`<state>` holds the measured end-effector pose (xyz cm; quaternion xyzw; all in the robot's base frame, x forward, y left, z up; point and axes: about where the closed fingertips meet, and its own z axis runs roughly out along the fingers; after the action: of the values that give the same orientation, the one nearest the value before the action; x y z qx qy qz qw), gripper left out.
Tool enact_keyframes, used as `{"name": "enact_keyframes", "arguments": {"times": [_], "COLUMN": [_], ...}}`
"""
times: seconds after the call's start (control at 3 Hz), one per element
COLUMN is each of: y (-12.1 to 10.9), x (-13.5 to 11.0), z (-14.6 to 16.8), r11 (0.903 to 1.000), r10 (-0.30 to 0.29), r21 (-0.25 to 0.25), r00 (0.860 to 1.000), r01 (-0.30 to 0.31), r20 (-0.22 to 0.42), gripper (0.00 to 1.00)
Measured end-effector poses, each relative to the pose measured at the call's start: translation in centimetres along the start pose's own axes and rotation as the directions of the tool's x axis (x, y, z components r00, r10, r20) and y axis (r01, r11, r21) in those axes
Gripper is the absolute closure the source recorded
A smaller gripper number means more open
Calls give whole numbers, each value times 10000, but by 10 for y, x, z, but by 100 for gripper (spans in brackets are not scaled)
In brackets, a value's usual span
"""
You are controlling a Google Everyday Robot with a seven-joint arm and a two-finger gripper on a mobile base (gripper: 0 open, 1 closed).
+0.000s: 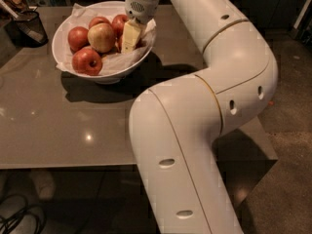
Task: Pick apple from white bowl
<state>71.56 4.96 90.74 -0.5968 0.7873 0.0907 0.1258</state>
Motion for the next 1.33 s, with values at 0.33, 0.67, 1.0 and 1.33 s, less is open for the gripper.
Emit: {"name": "enact_keyframes", "arguments": {"times": [0.33, 0.67, 1.0, 1.33], "y": [0, 0, 0, 0], "x": [0, 1, 1, 1], "z": [7, 15, 15, 15], "r11": [9999, 9996, 9996, 9996], "r10": [8, 53, 55, 55], "r21": [-131, -270, -274, -274], "r00": [10000, 9999, 9999, 9999], "r01": [-8, -56, -58, -58], "r20": [-55, -125, -126, -126], "gripper": [29, 45, 69, 92]}}
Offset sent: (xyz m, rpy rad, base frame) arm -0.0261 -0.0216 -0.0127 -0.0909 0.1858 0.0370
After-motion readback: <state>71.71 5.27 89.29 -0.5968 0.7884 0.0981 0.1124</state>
